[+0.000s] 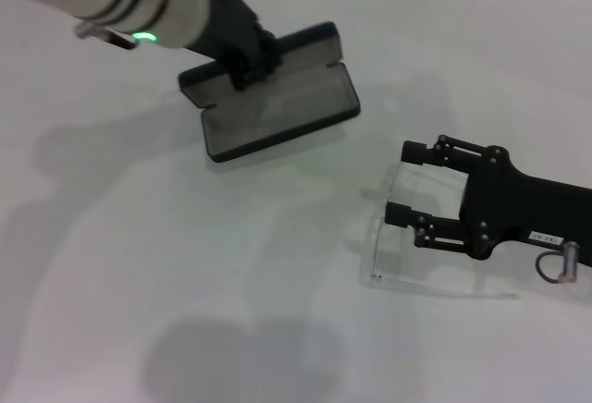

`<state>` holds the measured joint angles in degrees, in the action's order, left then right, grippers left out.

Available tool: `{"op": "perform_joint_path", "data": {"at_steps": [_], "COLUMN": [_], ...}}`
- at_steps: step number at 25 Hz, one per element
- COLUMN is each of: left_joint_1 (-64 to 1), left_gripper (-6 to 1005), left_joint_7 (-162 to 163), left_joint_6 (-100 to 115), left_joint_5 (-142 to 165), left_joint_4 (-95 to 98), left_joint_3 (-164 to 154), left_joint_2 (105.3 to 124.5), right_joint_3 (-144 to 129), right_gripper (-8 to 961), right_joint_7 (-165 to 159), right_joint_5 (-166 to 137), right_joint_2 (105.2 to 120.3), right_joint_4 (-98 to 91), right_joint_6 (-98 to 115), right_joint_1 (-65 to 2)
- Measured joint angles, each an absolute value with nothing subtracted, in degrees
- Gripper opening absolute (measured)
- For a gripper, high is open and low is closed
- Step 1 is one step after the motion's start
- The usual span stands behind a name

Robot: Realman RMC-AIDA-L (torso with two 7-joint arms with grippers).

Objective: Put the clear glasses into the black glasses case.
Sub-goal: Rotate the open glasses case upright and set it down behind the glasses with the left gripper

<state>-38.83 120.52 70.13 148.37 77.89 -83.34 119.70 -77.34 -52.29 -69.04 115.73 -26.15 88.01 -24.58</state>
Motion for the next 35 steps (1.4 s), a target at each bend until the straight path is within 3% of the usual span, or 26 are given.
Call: {"op": "perform_joint_path", "data": {"at_steps": [35], "left_joint_1": [-43.6], "left_gripper": [196], "left_joint_7": [116.3], "left_joint_6": [59.4], "left_joint_5": [148.6], "left_joint_4": [67.8], "left_joint_3": [-94.7], "left_joint_2": [119.88], "right_joint_3": [-77.3], "right_gripper": [751], "right_joint_7": [-52.3], "right_joint_5": [-66.6], "right_joint_2": [115.56], "right_joint_4": [-25.9], "right_joint_6": [89.4], "right_joint_1": [-23.7]}}
